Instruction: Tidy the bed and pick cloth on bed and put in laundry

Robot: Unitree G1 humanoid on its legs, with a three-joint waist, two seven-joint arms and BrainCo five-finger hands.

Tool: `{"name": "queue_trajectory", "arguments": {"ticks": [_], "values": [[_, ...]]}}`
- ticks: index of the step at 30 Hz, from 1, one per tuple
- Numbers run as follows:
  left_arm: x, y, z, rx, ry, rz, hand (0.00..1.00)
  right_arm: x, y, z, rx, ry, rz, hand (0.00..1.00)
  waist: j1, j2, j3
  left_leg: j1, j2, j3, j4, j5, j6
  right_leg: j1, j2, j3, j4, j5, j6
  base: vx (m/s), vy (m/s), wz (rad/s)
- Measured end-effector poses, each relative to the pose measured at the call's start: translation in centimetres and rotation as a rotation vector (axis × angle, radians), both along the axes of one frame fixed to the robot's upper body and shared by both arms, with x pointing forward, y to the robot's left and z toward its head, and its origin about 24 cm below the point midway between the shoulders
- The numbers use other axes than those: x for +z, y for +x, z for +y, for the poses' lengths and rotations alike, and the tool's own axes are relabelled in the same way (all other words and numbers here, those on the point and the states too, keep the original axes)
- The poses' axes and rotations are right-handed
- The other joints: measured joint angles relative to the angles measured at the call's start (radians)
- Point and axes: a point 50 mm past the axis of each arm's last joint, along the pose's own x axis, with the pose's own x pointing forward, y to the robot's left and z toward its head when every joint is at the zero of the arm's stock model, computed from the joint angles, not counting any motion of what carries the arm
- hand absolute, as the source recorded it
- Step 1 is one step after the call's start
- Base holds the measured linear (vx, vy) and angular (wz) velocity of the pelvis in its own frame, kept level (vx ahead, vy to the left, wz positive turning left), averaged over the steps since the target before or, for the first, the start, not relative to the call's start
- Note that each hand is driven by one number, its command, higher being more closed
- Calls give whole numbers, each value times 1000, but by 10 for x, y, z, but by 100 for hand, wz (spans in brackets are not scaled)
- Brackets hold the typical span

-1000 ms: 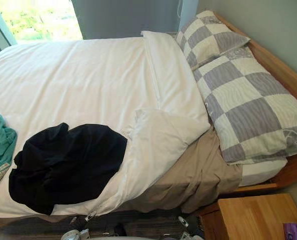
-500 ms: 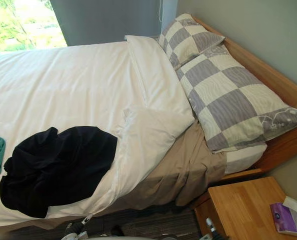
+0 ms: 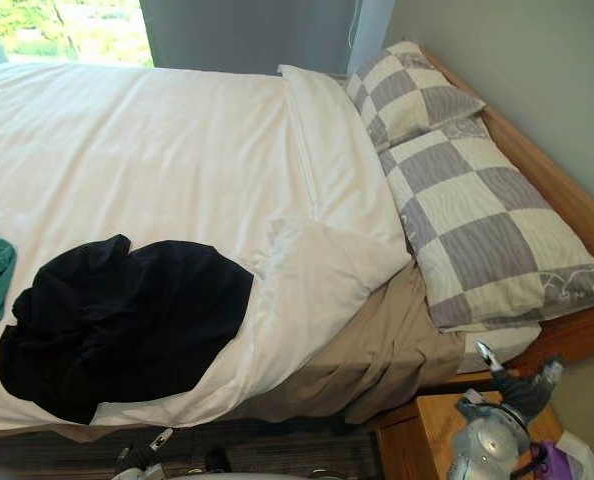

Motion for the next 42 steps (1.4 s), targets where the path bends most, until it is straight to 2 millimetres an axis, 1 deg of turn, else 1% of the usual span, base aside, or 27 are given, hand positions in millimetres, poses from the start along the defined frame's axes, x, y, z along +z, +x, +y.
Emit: {"name": "queue_trajectory", "arguments": {"ticks": [2, 3, 5, 6, 7, 9, 11, 12, 13, 15, 16, 17, 19, 20, 21, 22, 24, 25, 27, 30, 34, 35, 37, 39, 41, 42], "values": [[1, 4, -1, -59, 10, 0, 0, 14, 19, 3, 80, -88, -11, 0, 0, 5, 1, -21, -11, -33, 0, 0, 0, 0, 0, -1, -21, -1, -1, 53, -39, 32], [1, 5, -1, -67, 11, -1, 0, 18, 24, 4, 106, -115, -13, 0, 1, 6, 2, -24, -14, -41, 0, 0, 0, 2, 0, -1, -25, -1, -1, 43, -28, 17], [2, 8, 4, -94, 24, 4, 0, 33, 43, 9, 194, -203, -29, 0, 3, 12, 7, -28, -21, -52, 0, 5, -5, 5, -3, -2, -36, -5, -3, 42, -26, 11], [3, 11, 7, -178, 46, 15, 0, 43, 54, 12, 256, -262, -45, 0, 0, 16, 12, -32, -27, -70, 0, 9, -2, 9, -5, -5, -38, -9, 1, 37, -24, 15], [4, 12, 9, -221, 55, 18, 0, 49, 59, 13, 283, -298, -50, 0, 0, 16, 14, -35, -30, -75, 0, 10, 0, 9, -6, -6, -40, -10, 1, 55, -37, 22], [5, 15, 10, -374, 104, 37, 0, 73, 74, 13, 349, -422, -90, 0, 2, 25, 31, -50, -35, -102, 1, 20, 12, 9, -7, -30, -48, -11, 2, 48, -33, 28], [6, 16, 11, -429, 121, 42, 0, 87, 81, 13, 368, -496, -118, 0, 4, 26, 57, -54, -37, -115, 1, 25, 15, 11, -6, -35, -47, -11, 2, 32, -17, 25], [5, 14, 11, -462, 123, 54, 0, 97, 89, 16, 388, -547, -133, 0, 9, 28, 77, -56, -39, -121, 1, 26, 16, 12, -6, -38, -47, -11, 2, 25, -12, 15], [3, 11, 10, -482, 120, 77, 0, 102, 95, 19, 408, -577, -140, 0, 25, 32, 89, -59, -40, -123, 1, 27, 17, 10, -6, -42, -50, -11, 2, 31, -17, 10], [3, 10, 8, -508, 122, 81, 0, 107, 103, 24, 439, -627, -135, 0, 31, 38, 97, -72, -44, -137, 1, 30, 21, 6, -7, -54, -53, -11, 2, 40, -21, 23], [3, 11, 7, -517, 122, 74, 0, 113, 112, 30, 473, -670, -133, 0, 31, 44, 105, -89, -49, -154, 1, 39, 31, 0, -10, -63, -56, -13, 3, 51, -21, 32], [3, 12, 7, -523, 122, 70, 0, 116, 116, 32, 484, -690, -134, 0, 32, 47, 116, -89, -50, -155, 1, 42, 36, 0, -11, -63, -56, -13, 3, 52, -14, 23], [3, 14, 5, -525, 120, 53, 0, 130, 132, 42, 521, -726, -163, 0, 48, 55, 147, -89, -54, -157, 2, 45, 39, -1, -16, -62, -55, -13, 3, 17, -1, 2], [4, 14, 5, -519, 117, 48, 0, 133, 135, 45, 530, -734, -171, 0, 49, 57, 154, -90, -54, -158, 4, 45, 40, -1, -16, -62, -54, -13, 3, 38, -9, 4], [4, 15, 4, -506, 111, 36, 0, 141, 141, 50, 554, -763, -184, 0, 52, 60, 171, -90, -55, -160, 6, 47, 42, -3, -16, -62, -50, -13, 3, 32, -9, 4], [4, 16, 4, -500, 109, 27, 0, 146, 143, 52, 565, -783, -190, 0, 53, 63, 182, -90, -55, -161, 7, 47, 43, -5, -17, -62, -46, -13, 3, 32, -6, 4], [5, 18, 2, -477, 100, 5, 0, 163, 149, 58, 589, -864, -215, 0, 54, 71, 192, -131, -49, -162, 8, 56, 54, -61, -18, -54, -13, -13, 2, 0, 0, 0], [5, 18, 2, -471, 100, 0, 0, 167, 151, 60, 590, -879, -224, 0, 54, 72, 197, -142, -48, -162, 8, 60, 59, -74, -17, -53, -8, -13, 2, 34, -5, 2], [6, 22, 3, -443, 102, -20, 0, 183, 158, 63, 595, -937, -241, 0, 54, 73, 226, -165, -48, -160, 9, 66, 66, -101, -18, -52, 0, -12, 2, 35, -15, -1], [7, 26, 3, -429, 100, -34, 0, 189, 164, 65, 601, -957, -239, 0, 58, 75, 238, -193, -48, -159, 11, 66, 66, -130, -19, -51, 6, -12, 2, 10, -6, 2], [11, 39, 2, -430, 108, -71, 0, 203, 171, 68, 613, -1020, -229, 0, 62, 83, 289, -256, -32, -161, 91, 41, 68, -154, -18, -51, 11, -11, 0, 20, -29, 6], [11, 40, 1, -430, 108, -76, 0, 204, 172, 67, 610, -1029, -224, 0, 65, 85, 290, -264, -30, -161, 94, 41, 68, -161, -17, -51, 12, -11, 0, 2, -39, -1], [12, 42, 1, -413, 100, -87, 0, 204, 174, 57, 582, -1054, -179, 0, 79, 98, 299, -281, -27, -158, 97, 41, 68, -175, -15, -42, 13, -11, 0, 12, -34, -10], [11, 42, 0, -413, 97, -88, 0, 202, 177, 53, 569, -1050, -153, 0, 78, 107, 307, -287, -26, -155, 100, 41, 68, -181, -14, -36, 13, -11, 0, 18, -23, -9], [12, 43, 0, -412, 99, -94, 0, 200, 178, 50, 565, -1044, -136, 0, 79, 109, 310, -301, -23, -149, 108, 41, 68, -195, -14, -28, 14, -11, 0, 21, -20, -9], [13, 45, 0, -405, 97, -105, 0, 199, 178, 48, 561, -1045, -128, 0, 78, 111, 326, -301, -22, -149, 111, 41, 68, -195, -14, -28, 16, -11, 0, 14, -19, -5]]}}
